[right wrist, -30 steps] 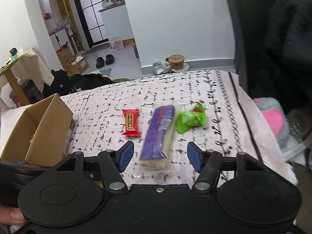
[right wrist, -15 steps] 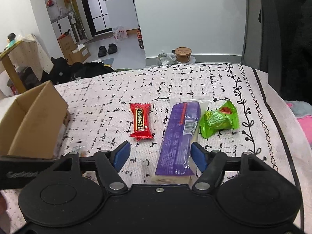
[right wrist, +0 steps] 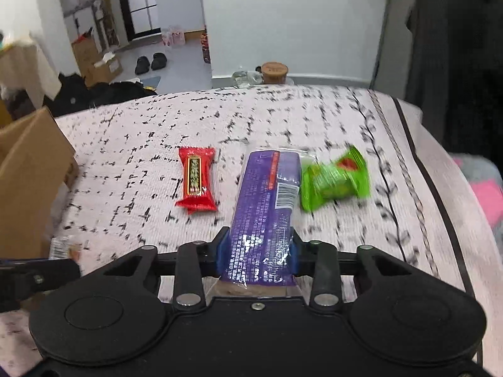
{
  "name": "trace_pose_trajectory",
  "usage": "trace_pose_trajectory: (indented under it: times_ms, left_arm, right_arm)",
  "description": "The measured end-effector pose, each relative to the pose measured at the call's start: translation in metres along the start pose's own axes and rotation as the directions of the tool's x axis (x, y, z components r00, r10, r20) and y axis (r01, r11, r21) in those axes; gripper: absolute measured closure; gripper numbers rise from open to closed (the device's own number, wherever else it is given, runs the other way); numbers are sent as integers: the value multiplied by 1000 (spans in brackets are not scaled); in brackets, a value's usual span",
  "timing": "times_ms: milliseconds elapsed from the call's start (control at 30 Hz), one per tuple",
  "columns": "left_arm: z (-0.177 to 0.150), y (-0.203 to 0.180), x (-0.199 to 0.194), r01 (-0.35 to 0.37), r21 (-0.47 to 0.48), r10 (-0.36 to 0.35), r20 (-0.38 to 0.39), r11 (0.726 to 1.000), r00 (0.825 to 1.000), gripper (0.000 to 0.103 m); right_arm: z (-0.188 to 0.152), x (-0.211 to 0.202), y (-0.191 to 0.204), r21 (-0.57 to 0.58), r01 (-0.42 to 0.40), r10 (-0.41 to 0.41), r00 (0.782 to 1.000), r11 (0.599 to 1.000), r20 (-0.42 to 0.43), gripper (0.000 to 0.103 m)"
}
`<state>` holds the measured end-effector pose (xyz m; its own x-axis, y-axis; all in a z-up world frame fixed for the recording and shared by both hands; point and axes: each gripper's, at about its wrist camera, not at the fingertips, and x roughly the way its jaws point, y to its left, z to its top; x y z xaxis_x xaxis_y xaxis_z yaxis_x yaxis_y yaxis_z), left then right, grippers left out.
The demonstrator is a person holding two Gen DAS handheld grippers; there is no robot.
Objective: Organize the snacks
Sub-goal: 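Grasp the small clear pack with the left tool while the right grasps the purple pack, then lift the clear pack with the left tool while the right lifts the purple pack toward the box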
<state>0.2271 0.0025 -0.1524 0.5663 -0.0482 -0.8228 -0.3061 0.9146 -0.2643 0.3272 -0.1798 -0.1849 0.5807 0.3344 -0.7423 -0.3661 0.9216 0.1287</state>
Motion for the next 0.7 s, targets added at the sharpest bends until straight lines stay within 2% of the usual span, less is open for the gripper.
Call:
trace_pose_trajectory:
  times_ms: [333,500,633,700]
  left_arm:
    - [-13,1,-1,11,-29,-11,4,1000,1000,87]
    - [-14,-1,1,11,-24,-11,-2,1000,1000,87]
    - [-14,-2,3,13,-23,-13,-8,1000,1000,87]
    - [-14,-3,4,15,-24,-15,-9,1000,1000,87]
  right_arm:
    - [-26,-31,-11,20,-1,2,999,1000,-46,68]
    - [-26,-26,-13,42,17,-15,999,999,-43,63]
    - [-23,-17,-8,11,30,-29,999,1000,-29,61]
    - [-22,-14,-8,1,34,-34,999,999,-25,66]
